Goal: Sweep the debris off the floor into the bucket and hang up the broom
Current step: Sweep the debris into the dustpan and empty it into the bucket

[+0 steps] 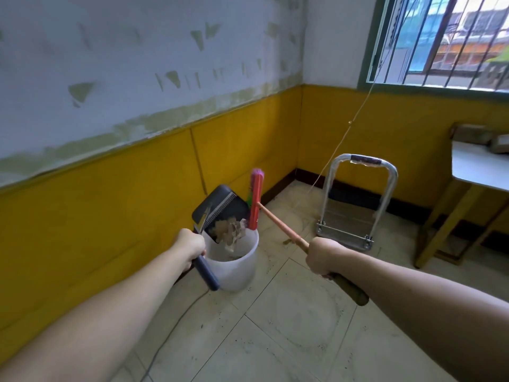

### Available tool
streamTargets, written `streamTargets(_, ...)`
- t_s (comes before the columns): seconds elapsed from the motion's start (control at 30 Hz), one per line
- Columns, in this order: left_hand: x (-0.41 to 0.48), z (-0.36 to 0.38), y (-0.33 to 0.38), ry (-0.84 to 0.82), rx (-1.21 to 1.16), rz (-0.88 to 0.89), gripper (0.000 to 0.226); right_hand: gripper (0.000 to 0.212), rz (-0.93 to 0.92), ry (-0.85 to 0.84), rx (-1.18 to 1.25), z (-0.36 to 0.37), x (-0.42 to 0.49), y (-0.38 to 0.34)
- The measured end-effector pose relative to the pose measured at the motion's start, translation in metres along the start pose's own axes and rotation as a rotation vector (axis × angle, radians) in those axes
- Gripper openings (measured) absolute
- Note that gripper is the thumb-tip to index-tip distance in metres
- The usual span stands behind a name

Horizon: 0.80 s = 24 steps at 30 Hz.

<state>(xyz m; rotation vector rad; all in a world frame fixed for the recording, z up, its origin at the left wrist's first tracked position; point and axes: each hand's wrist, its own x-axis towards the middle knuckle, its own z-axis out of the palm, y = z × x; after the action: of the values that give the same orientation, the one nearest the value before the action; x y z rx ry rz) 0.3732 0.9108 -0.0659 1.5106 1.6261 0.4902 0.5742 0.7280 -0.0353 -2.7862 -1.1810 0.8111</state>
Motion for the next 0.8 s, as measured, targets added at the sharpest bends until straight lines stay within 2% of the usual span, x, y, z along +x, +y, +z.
streamTargets(0.07, -0.001, -0.005, -0.001, 0.008, -0.007, 0.021, 0.003, 0.031, -0.002, 0.009, 0.012, 0.003, -0.005, -0.002)
streamTargets(0.27, -0.007, -0.02, -0.005, 0.03, 0.006, 0.051, 0.017, 0.031, 0.008, 0.029, 0.031, 0.008, -0.018, -0.003)
streamTargets(0.47, -0.021, -0.028, -0.006, 0.045, 0.056, 0.075, 0.009, 0.03, 0.041, 0.011, 0.095, 0.008, -0.029, 0.003)
streamTargets(0.6, -0.02, -0.037, 0.017, 0.03, -0.089, 0.074, 0.017, 0.029, 0.08, 0.018, 0.133, -0.007, -0.025, 0.006)
streamTargets(0.7, -0.026, -0.04, 0.048, -0.062, -0.295, 0.055, 0.011, 0.028, 0.105, 0.033, 0.144, -0.021, -0.015, 0.014)
streamTargets(0.8, -0.033, -0.035, 0.08, -0.18, -0.415, 0.03, 0.016, 0.022, 0.128, 0.047, 0.137, -0.035, -0.001, 0.026)
